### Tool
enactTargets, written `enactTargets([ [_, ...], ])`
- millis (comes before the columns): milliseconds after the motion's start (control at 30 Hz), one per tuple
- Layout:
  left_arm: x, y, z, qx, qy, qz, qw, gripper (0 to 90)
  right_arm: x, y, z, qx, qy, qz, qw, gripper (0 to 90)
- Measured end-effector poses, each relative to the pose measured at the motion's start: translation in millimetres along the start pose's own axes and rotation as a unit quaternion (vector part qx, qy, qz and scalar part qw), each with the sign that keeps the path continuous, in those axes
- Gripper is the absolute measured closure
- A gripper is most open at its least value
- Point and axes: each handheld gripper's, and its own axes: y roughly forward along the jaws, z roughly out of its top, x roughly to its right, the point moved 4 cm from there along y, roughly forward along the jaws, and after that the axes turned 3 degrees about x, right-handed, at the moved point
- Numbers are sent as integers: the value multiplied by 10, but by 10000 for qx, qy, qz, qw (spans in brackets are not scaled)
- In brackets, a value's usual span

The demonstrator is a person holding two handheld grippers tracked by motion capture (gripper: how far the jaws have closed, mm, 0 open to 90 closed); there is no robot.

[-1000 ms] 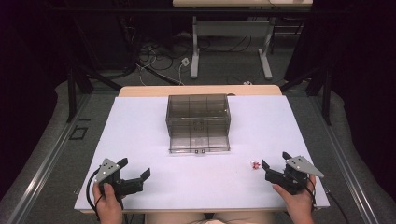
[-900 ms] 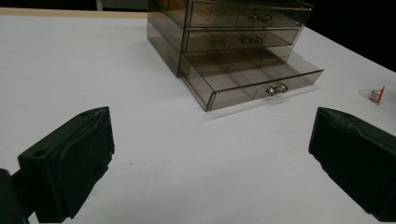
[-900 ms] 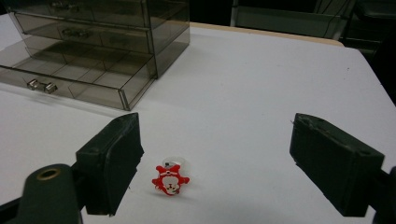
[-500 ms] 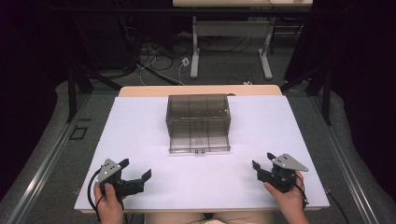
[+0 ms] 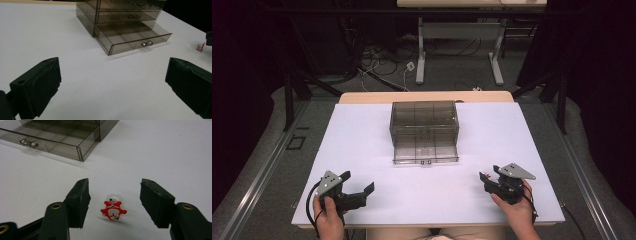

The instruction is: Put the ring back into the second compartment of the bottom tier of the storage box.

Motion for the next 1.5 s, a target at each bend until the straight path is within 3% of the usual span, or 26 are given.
enactTargets([
  [533,3,25,-19,-88,-22,-23,10000,4,-56,92,-68,-341,400,-88,9986,459],
  [633,3,28,-21,-98,-26,-25,9999,5,-57,108,-80,-363,331,-114,9987,466],
  [1033,2,33,-23,-109,-30,-29,9999,5,-29,142,-125,-543,469,-140,9973,492],
  [1500,0,36,-27,-136,-27,-21,9999,6,-38,152,-131,-634,464,-123,9968,549],
])
